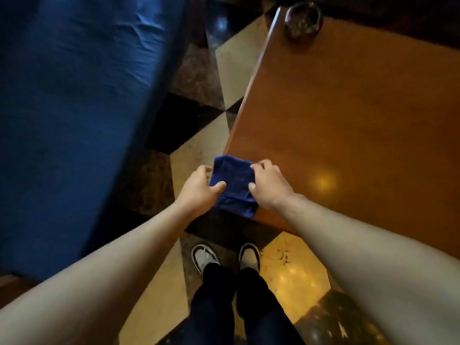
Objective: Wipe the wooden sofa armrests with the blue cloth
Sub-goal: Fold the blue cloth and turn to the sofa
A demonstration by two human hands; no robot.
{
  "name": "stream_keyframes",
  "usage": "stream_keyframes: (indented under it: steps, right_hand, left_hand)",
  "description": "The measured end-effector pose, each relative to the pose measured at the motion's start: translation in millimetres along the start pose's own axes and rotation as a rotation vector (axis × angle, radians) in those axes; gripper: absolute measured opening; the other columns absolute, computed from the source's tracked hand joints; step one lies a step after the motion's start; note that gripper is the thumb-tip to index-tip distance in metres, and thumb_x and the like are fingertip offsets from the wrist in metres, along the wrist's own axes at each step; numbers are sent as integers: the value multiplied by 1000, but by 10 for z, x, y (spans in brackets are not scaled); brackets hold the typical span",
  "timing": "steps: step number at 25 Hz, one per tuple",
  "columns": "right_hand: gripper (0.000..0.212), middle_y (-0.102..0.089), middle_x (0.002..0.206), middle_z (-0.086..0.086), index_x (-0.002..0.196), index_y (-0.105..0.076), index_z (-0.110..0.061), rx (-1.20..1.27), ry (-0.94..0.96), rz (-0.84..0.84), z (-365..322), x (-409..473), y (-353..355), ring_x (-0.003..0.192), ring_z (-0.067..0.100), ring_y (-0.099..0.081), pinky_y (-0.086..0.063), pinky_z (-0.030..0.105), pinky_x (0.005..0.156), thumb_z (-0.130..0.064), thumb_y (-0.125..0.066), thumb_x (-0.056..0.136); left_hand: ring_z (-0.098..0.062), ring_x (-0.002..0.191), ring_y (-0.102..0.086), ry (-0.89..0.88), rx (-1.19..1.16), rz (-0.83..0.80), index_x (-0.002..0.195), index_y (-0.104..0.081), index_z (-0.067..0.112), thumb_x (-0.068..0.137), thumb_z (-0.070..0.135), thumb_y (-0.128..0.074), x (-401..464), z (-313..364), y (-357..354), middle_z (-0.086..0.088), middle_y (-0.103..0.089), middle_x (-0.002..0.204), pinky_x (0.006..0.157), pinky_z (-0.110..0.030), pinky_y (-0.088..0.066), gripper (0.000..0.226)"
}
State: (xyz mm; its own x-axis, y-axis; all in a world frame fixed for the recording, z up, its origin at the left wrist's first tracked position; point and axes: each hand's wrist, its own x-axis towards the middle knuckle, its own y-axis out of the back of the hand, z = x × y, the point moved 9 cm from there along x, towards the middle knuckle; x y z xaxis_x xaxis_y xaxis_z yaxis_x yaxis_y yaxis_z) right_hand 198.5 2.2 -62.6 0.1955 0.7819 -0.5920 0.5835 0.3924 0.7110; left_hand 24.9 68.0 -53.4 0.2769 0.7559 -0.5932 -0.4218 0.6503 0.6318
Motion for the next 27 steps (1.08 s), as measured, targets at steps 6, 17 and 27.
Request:
stream_keyframes:
  steps: [6,17,27]
  right_hand:
    - [67,-44,143,12,149,-40,-14,-141,-45,236,147,451,-356,131,34,-40,-38,43,110,-33,-67,90]
    - [15,-59,92,0,94,-61,-19,242,42,81,-336,-337,-533,85,25,-58,-50,40,75,-25,-64,81]
    - [31,-73,87,-8,110,-67,-29,345,416,-254,-2095,-1583,-712,78,6,-67,-55,30,72,-20,-67,80]
  left_hand:
    - [-36,124,-60,147,-7,84,141,-53,5,91,35,-71,539,-539,-500,-18,-64,136,99,-40,-47,61]
    - [-17,66,-63,526,-656,12,66,-63,23,80,17,-70,-378,-1205,-821,3,-66,65,63,-35,-53,17]
    - [-27,88,-66,461,-1752,337,103,-73,-1,94,25,-57,-2089,-1764,378,-17,-72,96,84,-36,-49,31]
